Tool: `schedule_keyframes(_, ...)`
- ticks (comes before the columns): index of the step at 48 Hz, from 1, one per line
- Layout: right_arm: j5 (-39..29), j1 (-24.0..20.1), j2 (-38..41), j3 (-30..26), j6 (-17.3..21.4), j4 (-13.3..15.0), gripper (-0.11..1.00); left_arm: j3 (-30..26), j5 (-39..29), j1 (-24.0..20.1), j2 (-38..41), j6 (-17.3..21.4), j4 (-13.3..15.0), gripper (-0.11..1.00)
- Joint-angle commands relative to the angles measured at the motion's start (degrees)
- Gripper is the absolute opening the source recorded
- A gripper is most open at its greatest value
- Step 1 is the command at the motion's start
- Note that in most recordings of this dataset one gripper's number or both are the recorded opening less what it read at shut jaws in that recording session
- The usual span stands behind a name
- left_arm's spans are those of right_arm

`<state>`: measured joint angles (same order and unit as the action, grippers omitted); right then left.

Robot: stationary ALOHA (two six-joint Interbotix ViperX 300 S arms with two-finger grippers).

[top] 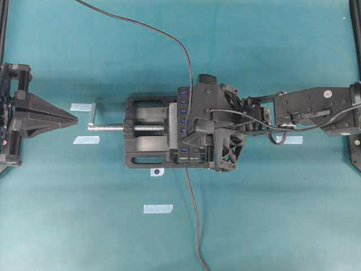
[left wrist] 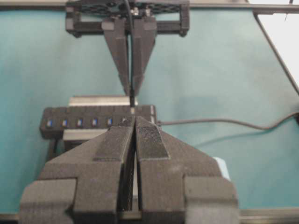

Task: Insert the USB into the front port of the fixed hub.

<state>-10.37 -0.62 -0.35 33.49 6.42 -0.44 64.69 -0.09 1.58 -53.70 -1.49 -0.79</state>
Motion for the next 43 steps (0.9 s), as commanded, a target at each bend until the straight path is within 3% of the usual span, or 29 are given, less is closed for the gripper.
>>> schedule_keyframes(1, 0.4, -0.4, -0.8, -1.3, 0.8, -0.1, 0.04, -0.9, 0.6, 0.1, 0.2, -0.1, -0.1, 0.0)
schedule_keyframes(43, 0.2, -1.9, 1.3, -2.6, 1.8, -1.1, 0.04, -0.8, 1.1, 0.0, 0.5, -1.1, -0.1, 0.0)
